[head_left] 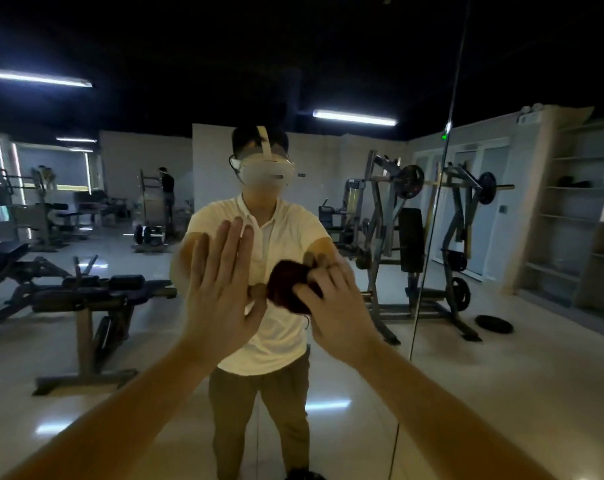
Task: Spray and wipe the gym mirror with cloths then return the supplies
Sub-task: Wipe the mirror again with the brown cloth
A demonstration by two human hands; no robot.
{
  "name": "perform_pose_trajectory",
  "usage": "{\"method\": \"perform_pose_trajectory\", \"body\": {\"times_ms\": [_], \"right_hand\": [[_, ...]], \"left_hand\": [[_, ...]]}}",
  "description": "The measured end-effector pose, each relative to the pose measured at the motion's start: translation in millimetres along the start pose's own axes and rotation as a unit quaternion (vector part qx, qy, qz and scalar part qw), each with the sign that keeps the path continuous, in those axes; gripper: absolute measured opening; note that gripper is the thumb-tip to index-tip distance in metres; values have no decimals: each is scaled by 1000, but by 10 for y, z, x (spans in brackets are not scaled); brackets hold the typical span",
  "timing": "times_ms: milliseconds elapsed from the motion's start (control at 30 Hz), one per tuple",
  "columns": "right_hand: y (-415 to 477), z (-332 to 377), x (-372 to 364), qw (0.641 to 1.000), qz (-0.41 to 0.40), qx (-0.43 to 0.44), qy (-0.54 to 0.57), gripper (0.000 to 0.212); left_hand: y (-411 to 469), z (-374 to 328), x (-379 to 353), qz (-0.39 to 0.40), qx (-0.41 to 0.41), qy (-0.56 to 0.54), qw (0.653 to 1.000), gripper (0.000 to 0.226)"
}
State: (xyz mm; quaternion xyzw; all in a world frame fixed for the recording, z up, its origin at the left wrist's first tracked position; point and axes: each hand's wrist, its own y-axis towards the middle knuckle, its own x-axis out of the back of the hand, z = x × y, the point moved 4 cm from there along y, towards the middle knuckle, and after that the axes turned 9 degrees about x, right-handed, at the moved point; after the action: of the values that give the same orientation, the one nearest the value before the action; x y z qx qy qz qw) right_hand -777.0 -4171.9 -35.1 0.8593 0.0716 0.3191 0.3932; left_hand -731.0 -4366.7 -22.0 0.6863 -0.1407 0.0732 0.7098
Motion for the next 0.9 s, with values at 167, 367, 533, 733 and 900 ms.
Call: {"method": "perform_pose_trajectory", "body": {"times_ms": [167, 367, 533, 733, 900], "right_hand": [[-425, -831, 425, 994, 59, -67, -71, 60], [-410, -1077, 492, 905, -150, -397, -7, 42], [-186, 170, -83, 922, -180, -332, 82, 35], [-394, 832, -432, 976, -108, -127, 137, 35], [-934, -25, -145, 984, -46, -167, 43, 31]], "left_hand": [[-307, 57, -187, 12, -14, 14, 1000, 81], [-322, 80, -347, 11, -6, 48, 999, 89], [-330, 96, -363, 1, -15, 45, 999, 86], [-337, 133, -319, 23, -23, 14, 999, 71], [-337, 141, -344, 20, -20, 23, 999, 73]]}}
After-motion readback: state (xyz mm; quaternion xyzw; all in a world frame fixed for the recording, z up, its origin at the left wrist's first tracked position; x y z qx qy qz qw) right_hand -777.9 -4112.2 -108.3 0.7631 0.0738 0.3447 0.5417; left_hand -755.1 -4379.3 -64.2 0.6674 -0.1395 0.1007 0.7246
